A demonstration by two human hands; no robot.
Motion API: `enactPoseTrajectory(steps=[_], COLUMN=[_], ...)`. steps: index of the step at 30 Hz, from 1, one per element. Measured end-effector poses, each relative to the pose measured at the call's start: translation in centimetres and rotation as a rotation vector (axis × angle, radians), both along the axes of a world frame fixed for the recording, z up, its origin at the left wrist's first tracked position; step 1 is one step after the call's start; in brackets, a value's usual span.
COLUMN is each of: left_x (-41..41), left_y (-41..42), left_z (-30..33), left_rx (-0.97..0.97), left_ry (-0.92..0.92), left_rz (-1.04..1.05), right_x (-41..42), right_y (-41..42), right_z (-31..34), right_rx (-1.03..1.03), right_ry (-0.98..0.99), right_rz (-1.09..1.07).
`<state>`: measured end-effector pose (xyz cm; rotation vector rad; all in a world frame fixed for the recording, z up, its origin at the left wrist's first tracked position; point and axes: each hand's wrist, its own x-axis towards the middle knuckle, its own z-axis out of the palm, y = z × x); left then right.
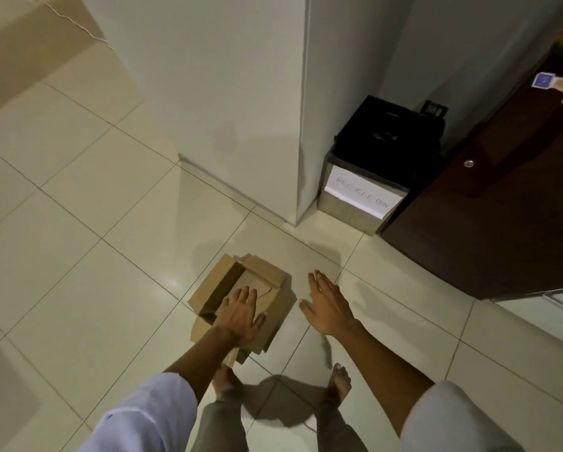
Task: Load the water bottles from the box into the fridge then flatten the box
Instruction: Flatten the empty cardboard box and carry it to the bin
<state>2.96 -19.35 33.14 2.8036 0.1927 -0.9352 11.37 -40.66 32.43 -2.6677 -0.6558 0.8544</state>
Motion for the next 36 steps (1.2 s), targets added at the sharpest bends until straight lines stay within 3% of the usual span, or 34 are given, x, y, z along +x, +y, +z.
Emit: enactPoseTrajectory(steps=[8, 16, 28, 36], left_x=[3.1, 3.4, 6.3, 10.5], left_y=[12.0, 21.9, 25.4, 26.7], left_z=[-5.0, -15.6, -38.5, -49.2], left_rx=[-0.077, -0.159, -0.206, -0.179], left_ry=[0.014, 0.105, 0.071, -0.044], left_rz=[-0.105, 0.084, 0.057, 0.018], right_x=[-2.2, -4.9, -6.1, -10.2], right_y=[9.2, 16.6, 19.6, 20.9], right_z=[-4.9, -15.7, -37.7, -47.6], right_rx=[-0.069, -0.042, 0.005, -0.003], right_ry=[0.057, 0.161, 0.286, 0.432], right_rz=[-0.192, -0.358, -0.577, -1.054])
